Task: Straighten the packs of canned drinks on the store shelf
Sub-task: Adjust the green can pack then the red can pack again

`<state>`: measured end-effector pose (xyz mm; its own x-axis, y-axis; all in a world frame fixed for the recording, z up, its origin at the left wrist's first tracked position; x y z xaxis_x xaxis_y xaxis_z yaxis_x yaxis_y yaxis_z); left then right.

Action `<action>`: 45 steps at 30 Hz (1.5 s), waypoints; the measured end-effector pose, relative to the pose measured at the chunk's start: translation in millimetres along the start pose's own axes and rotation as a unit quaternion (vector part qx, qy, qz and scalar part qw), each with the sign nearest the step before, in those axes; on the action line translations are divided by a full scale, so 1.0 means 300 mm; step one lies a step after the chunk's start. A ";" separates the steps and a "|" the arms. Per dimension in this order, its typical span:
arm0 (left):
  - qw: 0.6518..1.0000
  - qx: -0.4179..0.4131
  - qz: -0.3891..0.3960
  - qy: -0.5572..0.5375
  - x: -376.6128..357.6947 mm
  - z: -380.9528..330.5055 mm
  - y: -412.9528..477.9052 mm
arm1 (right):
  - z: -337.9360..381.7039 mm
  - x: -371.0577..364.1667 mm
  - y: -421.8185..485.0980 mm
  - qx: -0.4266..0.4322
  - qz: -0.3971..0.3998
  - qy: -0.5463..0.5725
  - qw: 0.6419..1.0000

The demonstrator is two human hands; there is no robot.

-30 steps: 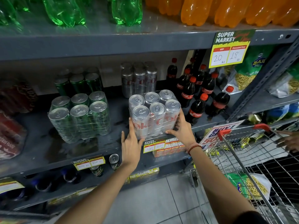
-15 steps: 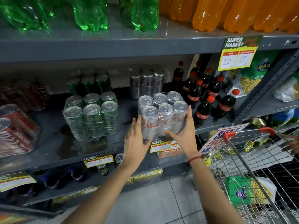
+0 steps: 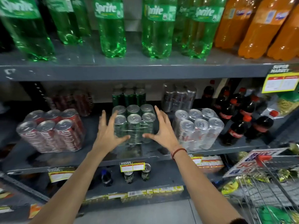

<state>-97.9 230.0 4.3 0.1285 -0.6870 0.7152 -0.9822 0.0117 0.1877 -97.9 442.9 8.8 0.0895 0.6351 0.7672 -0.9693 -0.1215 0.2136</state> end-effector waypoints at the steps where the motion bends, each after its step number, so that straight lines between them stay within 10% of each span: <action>1: 0.999 0.019 0.028 -0.014 -0.021 0.031 0.011 | -0.015 -0.042 0.019 -0.016 0.032 -0.002 0.999; 45: 0.987 -0.026 0.054 -0.150 -0.033 0.063 -0.095 | -0.007 -0.098 -0.105 -0.058 0.001 0.014 0.998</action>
<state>-73.7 222.6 -20.8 -0.0304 -0.8637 0.5031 -0.9787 0.1279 0.1605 -70.4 429.7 -21.9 0.0822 0.6555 0.7507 -0.9897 -0.0348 0.1387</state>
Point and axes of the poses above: each hand's wrist, its own y-axis towards the middle knuckle, its own x-axis out of the back of the hand, z = x × y, the point moved 10 cm from there along y, towards the middle knuckle, and after that the axes turned 8 degrees about -y, right-handed, at the moved point
